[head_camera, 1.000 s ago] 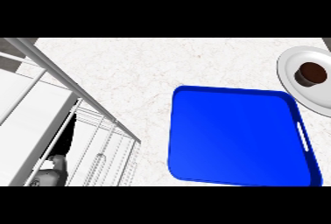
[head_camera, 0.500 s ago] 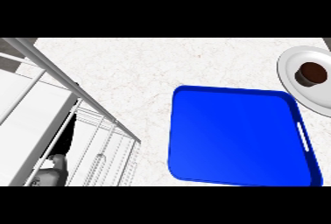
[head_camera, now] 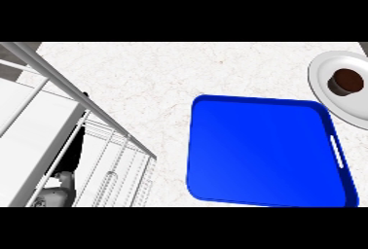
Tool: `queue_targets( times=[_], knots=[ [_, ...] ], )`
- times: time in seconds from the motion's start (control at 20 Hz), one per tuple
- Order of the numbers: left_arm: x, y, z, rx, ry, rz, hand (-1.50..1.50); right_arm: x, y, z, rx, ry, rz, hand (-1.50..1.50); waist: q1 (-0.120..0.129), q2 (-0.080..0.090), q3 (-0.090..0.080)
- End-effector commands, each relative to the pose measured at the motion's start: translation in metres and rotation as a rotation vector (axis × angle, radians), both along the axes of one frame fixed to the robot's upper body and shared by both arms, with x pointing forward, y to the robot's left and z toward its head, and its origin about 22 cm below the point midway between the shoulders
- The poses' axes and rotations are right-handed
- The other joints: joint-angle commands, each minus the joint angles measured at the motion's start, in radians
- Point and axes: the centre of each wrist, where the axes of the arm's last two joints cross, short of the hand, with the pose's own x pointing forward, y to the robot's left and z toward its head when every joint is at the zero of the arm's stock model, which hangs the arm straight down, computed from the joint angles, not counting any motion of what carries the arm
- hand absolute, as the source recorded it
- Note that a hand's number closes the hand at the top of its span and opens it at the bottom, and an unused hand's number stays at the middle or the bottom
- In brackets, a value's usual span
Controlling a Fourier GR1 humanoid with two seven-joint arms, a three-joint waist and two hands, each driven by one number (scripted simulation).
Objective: Pick the cupcake from the tray and place it in the plate
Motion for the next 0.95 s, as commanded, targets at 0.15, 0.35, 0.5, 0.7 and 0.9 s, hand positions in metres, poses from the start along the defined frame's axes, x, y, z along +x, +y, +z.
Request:
queue_targets(
  times=[0.15, 0.35, 0.5, 0.7, 0.9],
  knots=[
    [-0.001, -0.010, -0.018, -0.065, 0.103, -0.040, 0.00, -0.022, -0.016, -0.002, 0.009, -0.038, -0.042, -1.50, -0.011, 0.017, -0.010],
    [-0.002, -0.011, -0.017, -0.057, 0.112, -0.034, 0.00, -0.026, -0.021, 0.006, 0.000, -0.051, -0.106, -1.50, -0.004, 0.016, -0.009],
    [-0.007, -0.011, -0.022, -0.070, 0.113, -0.052, 0.00, -0.029, -0.027, 0.014, -0.008, -0.043, -0.163, -1.50, 0.003, 0.018, -0.010],
    [-0.006, -0.014, -0.024, -0.058, 0.118, -0.042, 0.00, -0.028, -0.026, 0.011, -0.008, -0.027, -0.170, -1.50, 0.000, 0.014, -0.011],
    [-0.007, -0.021, -0.023, -0.052, 0.115, -0.046, 0.00, -0.038, -0.029, 0.005, -0.051, -0.018, -0.187, -1.50, 0.003, 0.017, -0.008]
  ],
)
